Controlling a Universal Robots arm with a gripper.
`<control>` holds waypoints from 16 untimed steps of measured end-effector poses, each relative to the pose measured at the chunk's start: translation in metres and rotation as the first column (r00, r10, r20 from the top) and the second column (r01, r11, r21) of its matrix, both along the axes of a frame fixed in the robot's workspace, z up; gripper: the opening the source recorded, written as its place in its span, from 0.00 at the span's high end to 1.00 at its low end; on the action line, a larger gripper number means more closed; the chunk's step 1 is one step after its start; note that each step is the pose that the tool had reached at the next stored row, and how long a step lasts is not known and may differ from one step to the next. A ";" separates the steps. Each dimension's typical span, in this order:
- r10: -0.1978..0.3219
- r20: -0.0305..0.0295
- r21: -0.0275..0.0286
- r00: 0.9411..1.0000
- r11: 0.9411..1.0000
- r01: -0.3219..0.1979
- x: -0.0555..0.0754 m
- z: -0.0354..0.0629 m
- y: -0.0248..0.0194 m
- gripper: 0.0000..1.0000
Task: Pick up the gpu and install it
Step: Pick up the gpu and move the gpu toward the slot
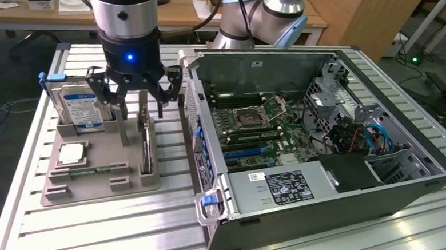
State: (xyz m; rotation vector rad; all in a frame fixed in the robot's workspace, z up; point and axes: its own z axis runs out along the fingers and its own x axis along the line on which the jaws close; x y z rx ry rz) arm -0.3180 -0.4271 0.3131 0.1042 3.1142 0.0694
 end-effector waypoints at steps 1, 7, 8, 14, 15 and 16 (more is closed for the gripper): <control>0.000 0.000 0.000 1.000 1.000 0.000 0.000 -0.0018 0.0002 0.34; 0.013 0.000 0.000 1.000 1.000 -0.013 0.000 -0.0128 0.0004 0.34; 0.015 0.000 0.000 1.000 1.000 -0.015 0.000 -0.0145 0.0004 0.34; 0.026 0.000 0.000 1.000 1.000 -0.026 0.000 -0.0254 0.0004 0.34; 0.028 0.000 0.000 1.000 1.000 -0.028 0.000 -0.0273 0.0004 0.34; 0.029 0.000 0.000 1.000 1.000 -0.029 0.000 -0.0290 0.0004 0.34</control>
